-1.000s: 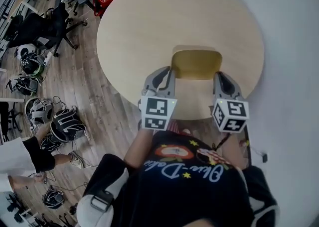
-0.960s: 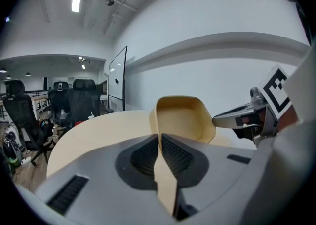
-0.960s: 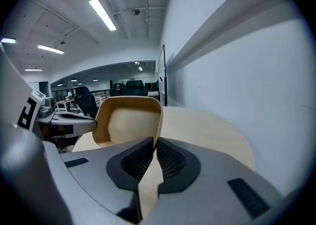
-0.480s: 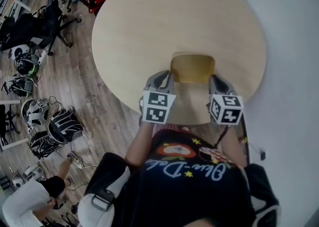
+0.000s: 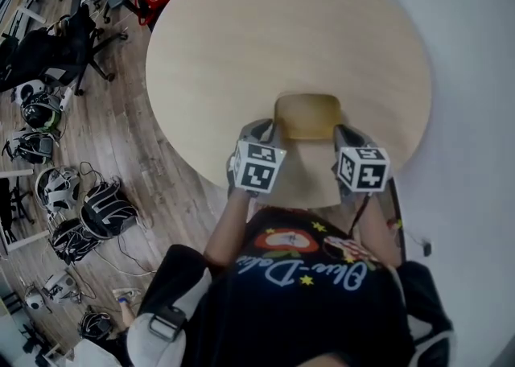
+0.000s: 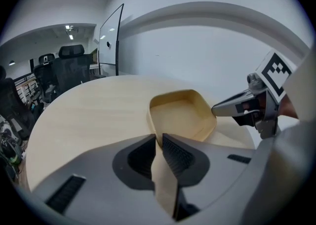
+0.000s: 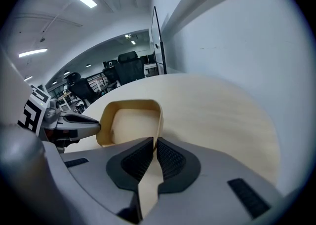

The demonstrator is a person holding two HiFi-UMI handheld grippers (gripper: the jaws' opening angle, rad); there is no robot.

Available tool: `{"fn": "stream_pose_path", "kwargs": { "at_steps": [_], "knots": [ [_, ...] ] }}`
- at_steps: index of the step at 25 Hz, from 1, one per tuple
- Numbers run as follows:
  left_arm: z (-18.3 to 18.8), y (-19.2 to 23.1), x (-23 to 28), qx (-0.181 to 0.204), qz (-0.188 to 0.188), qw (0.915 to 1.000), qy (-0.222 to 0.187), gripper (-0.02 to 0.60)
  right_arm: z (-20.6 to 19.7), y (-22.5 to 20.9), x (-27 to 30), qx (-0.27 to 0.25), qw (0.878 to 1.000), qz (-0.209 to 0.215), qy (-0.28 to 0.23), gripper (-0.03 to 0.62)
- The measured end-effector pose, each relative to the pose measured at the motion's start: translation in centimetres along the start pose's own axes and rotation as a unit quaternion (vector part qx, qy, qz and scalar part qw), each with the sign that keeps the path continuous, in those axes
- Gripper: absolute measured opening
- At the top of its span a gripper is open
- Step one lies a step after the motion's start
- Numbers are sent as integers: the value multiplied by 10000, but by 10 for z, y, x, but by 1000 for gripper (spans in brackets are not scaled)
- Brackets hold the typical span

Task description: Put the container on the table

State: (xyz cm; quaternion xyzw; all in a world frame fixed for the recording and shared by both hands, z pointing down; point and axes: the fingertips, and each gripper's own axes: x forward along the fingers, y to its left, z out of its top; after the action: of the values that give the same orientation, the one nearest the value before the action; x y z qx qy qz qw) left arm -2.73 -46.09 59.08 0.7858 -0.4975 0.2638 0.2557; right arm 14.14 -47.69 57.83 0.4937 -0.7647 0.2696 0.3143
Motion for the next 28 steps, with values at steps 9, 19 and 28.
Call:
{"fn": "stream_pose_path", "kwargs": {
  "at_steps": [9,19,28],
  "knots": [
    [14,14,13,-48,175,9998,-90,28,8,-2,18,123,9999,-39,73,23],
    [23,27,26,-169,414,9990,24,35,25,-6,32,333,9994,-13,38,24],
    [34,34,23,-320,679,9969,-253,35,31,-13,33,410,9991,-61,-92,23]
  ]
}}
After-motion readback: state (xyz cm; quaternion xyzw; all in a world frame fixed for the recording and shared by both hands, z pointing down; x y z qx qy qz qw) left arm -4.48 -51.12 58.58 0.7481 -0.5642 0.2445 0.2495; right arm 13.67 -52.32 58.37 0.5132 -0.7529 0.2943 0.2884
